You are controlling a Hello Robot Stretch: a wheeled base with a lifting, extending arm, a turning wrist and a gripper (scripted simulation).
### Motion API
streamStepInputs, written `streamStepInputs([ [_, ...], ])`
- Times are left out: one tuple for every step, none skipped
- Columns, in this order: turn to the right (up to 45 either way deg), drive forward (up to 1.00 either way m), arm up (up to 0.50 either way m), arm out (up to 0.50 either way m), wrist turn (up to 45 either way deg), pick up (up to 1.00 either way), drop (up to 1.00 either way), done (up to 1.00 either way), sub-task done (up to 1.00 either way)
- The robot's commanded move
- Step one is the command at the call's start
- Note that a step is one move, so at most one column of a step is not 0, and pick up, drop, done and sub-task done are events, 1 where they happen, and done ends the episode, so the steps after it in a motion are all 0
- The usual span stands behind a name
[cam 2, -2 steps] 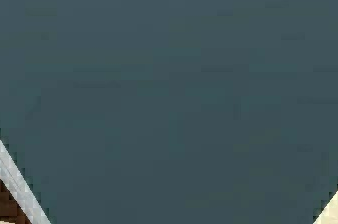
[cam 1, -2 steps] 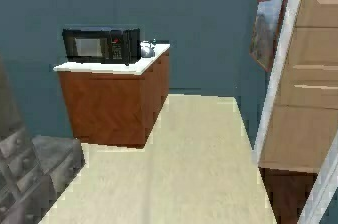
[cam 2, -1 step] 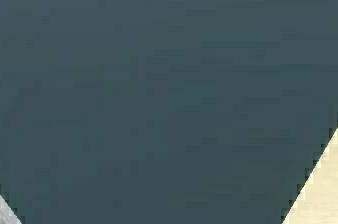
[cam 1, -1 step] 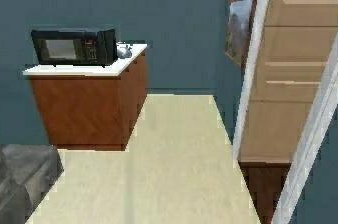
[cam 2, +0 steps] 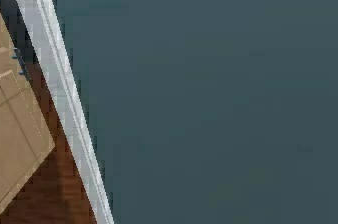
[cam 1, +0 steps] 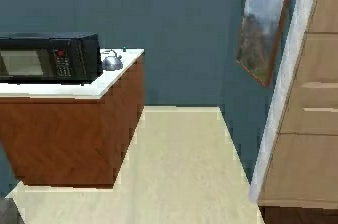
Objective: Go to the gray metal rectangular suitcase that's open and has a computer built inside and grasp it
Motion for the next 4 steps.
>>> streamStepInputs([
  [6.0, 0.0, 0.0, 0.0, 0.0, 0.0, 0.0, 0.0, 0.0],
  [0.0, 0.55, 0.0, 0.0, 0.0, 0.0, 0.0, 0.0, 0.0],
  [45.0, 0.0, 0.0, 0.0, 0.0, 0.0, 0.0, 0.0, 0.0],
  [27.0, 0.0, 0.0, 0.0, 0.0, 0.0, 0.0, 0.0, 0.0],
])
